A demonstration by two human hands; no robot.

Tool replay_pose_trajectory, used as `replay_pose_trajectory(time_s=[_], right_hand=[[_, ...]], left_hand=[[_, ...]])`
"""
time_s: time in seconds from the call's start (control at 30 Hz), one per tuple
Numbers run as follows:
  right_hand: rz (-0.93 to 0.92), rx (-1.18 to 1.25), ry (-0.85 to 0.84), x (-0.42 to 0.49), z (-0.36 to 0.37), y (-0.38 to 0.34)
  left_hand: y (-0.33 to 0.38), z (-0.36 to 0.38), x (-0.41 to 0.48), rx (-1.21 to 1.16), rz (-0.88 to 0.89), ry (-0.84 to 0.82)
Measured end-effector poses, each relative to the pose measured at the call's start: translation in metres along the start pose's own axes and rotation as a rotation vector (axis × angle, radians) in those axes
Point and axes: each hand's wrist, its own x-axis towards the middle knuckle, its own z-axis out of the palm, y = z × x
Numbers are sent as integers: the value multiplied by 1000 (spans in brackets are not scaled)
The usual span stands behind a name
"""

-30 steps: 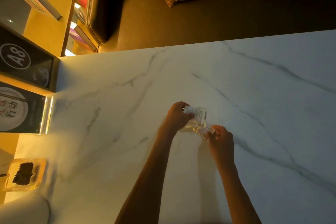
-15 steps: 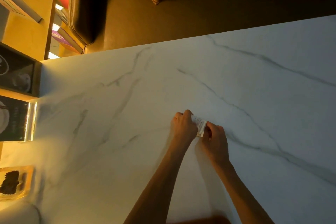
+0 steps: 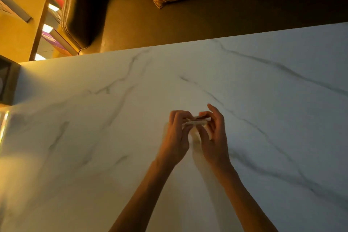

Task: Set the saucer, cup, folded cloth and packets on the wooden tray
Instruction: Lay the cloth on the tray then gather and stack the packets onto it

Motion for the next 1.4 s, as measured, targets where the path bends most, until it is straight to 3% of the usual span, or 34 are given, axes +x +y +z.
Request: replay_pose_trajectory(time_s=[0.17, 0.5, 0.63, 0.83, 1.0, 1.13, 1.27, 1.4], right_hand=[[-125, -158, -1, 26, 29, 9], [-238, -315, -83, 29, 44, 27], [-312, -423, -79, 32, 46, 33], [-266, -366, -8, 35, 47, 31], [-312, -543, -31, 39, 51, 33], [-353, -591, -25, 40, 52, 33], [-323, -404, -33, 37, 48, 36], [-337, -499, 18, 36, 51, 39]], left_hand=[[-27, -7, 17, 100, -1, -1], [-45, -4, 16, -12, -25, 62], [-47, 11, 18, 212, 18, 7], [-45, 9, 18, -6, -87, 167], [-42, 17, 20, 320, -103, 164], [-38, 14, 22, 300, -127, 104], [-45, 12, 17, 325, -61, 58], [-49, 15, 14, 392, -30, 42]])
